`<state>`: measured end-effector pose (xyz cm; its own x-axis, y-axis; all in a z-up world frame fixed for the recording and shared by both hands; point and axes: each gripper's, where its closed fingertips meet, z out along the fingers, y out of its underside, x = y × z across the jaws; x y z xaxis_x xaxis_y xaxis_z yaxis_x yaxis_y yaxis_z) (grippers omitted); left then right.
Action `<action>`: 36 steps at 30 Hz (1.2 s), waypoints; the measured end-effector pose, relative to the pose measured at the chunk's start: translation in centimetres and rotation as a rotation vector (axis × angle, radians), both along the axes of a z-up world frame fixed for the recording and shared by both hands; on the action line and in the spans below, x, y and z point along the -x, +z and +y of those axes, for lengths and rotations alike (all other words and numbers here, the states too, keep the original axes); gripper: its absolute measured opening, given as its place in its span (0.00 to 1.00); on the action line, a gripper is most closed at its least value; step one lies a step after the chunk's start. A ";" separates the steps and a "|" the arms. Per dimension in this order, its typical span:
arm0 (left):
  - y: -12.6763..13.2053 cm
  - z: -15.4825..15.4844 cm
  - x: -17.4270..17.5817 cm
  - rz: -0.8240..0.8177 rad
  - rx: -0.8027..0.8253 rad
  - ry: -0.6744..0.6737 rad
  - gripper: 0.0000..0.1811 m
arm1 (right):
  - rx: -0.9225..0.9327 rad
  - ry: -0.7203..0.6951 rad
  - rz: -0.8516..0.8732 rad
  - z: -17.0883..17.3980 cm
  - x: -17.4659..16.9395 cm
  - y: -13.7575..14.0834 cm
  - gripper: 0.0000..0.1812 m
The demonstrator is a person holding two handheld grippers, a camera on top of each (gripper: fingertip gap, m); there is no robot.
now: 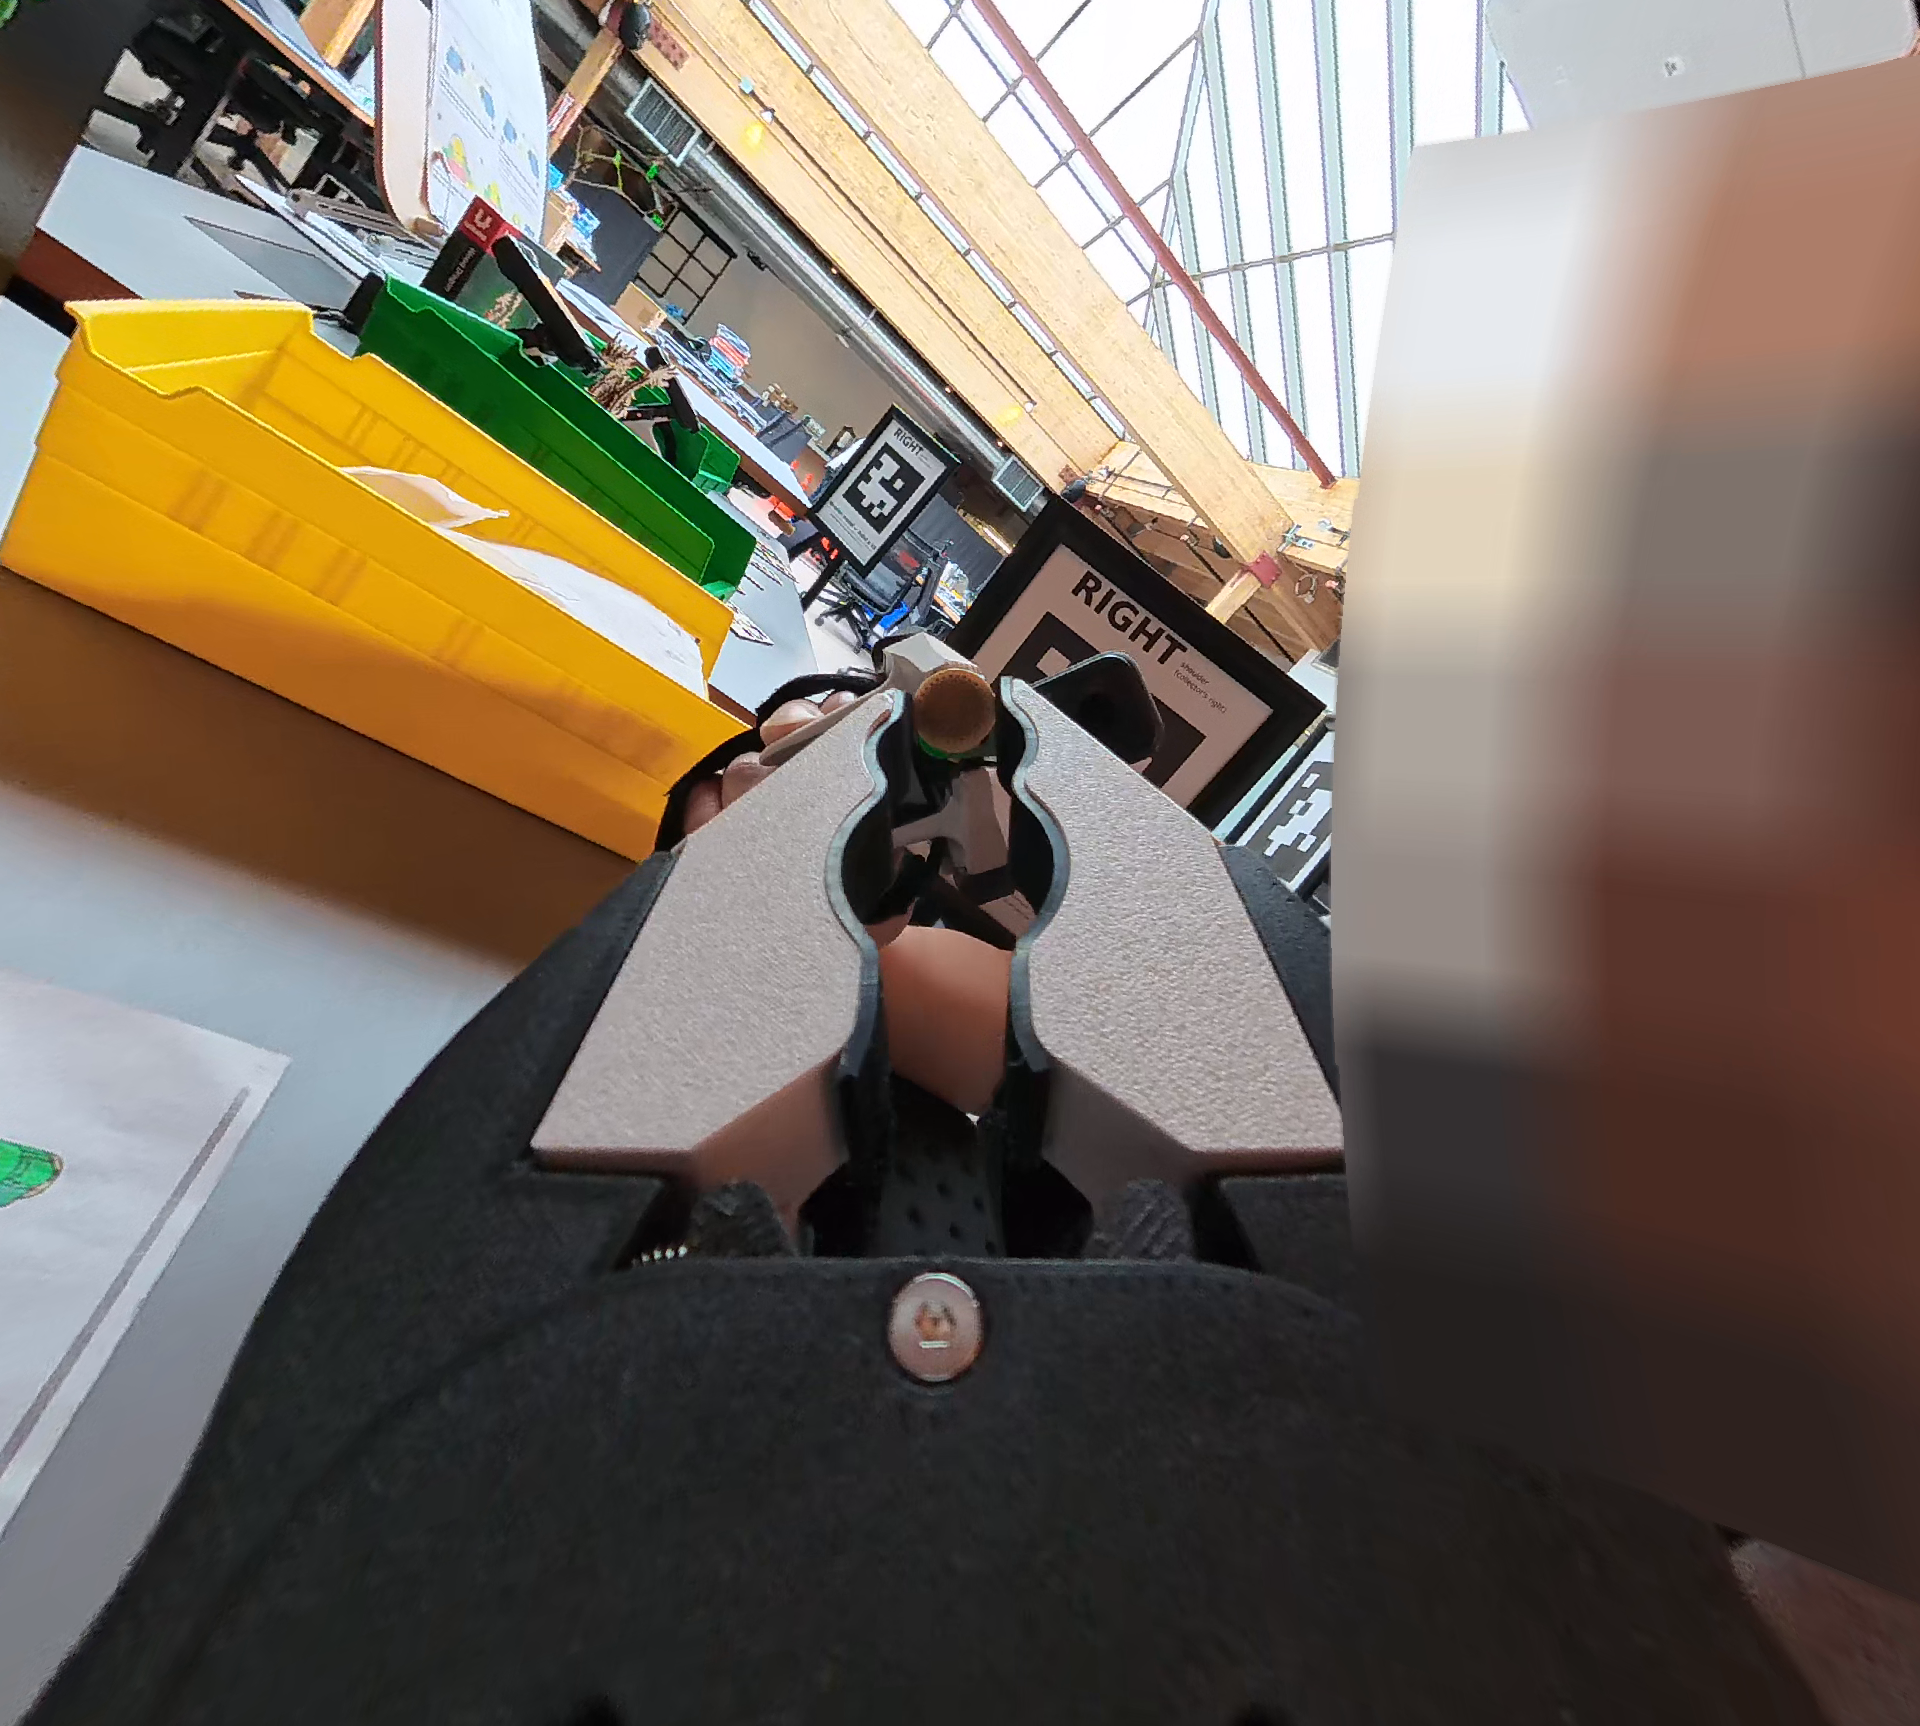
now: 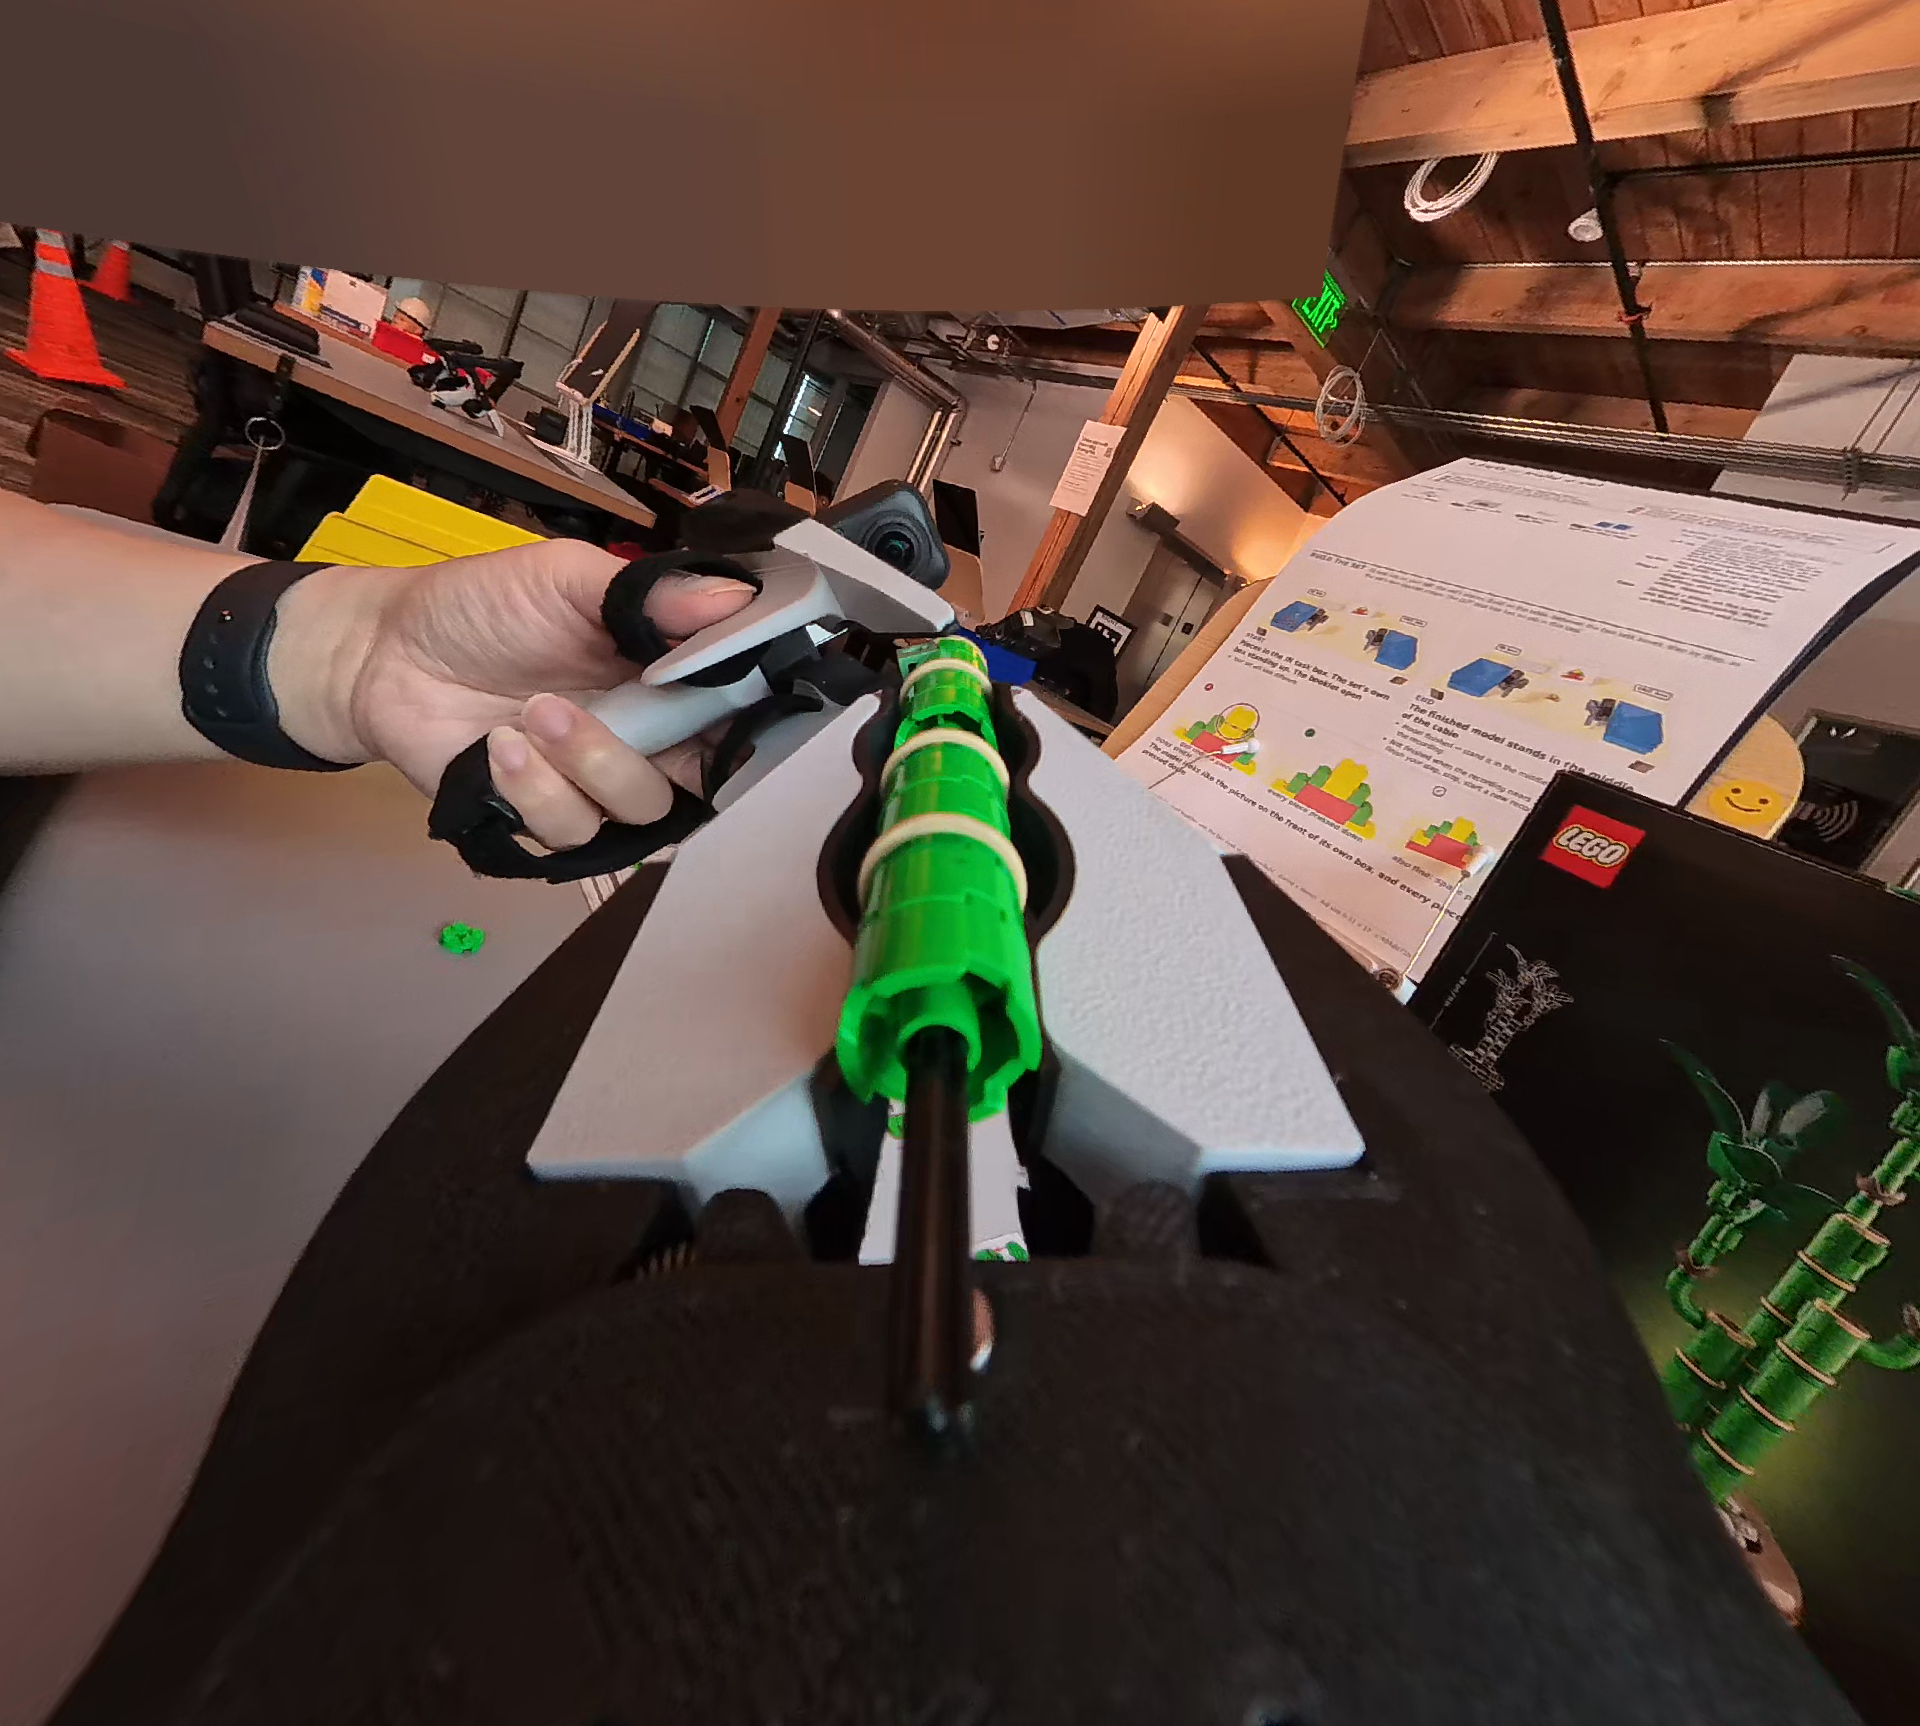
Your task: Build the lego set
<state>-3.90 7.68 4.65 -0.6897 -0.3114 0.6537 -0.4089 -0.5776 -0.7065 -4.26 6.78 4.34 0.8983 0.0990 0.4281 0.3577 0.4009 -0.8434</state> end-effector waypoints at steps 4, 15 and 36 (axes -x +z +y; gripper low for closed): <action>0.0 -0.1 0.0 -0.001 0.003 -0.004 0.06 | -0.006 0.004 0.004 -0.1 0.0 0.1 0.09; 0.0 -0.1 0.0 -0.003 0.008 -0.003 0.08 | -0.003 0.017 0.015 -0.1 0.0 0.2 0.09; 0.2 1.4 -0.4 -0.033 -0.056 0.104 0.14 | 0.015 0.484 0.839 -0.9 -4.3 2.4 0.09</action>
<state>-3.54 9.09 4.80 -0.6725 -0.4180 0.6107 -0.3250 -0.5747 -0.7511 0.03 5.87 6.72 0.7714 0.5388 -0.3386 -0.5643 0.3332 -0.7554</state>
